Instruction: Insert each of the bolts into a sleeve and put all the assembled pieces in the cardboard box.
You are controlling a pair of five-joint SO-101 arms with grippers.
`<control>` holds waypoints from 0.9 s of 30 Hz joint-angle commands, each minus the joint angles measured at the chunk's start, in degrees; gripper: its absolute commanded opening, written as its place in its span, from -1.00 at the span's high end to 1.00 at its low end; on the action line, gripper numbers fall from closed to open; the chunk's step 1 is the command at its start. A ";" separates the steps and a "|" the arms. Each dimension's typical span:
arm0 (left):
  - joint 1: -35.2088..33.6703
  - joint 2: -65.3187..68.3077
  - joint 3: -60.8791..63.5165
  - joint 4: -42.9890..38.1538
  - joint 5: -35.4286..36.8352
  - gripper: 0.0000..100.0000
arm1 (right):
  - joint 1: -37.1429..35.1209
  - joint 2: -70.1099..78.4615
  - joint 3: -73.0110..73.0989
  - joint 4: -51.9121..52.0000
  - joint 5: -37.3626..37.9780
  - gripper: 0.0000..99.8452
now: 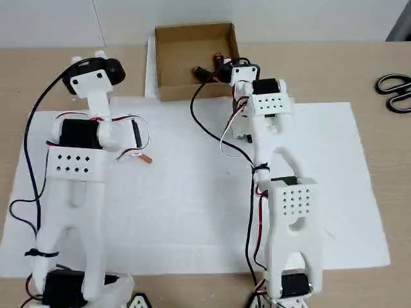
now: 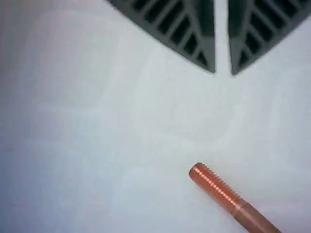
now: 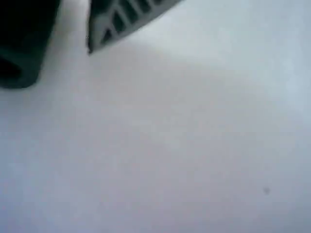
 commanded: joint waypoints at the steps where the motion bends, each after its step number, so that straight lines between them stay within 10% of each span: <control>1: -0.35 -2.55 -0.22 0.26 0.35 0.99 | 0.57 1.19 0.35 0.66 0.35 0.76; 27: 0.09 -2.64 -15.43 0.70 0.35 0.99 | -0.40 -23.69 0.79 14.55 -4.84 0.99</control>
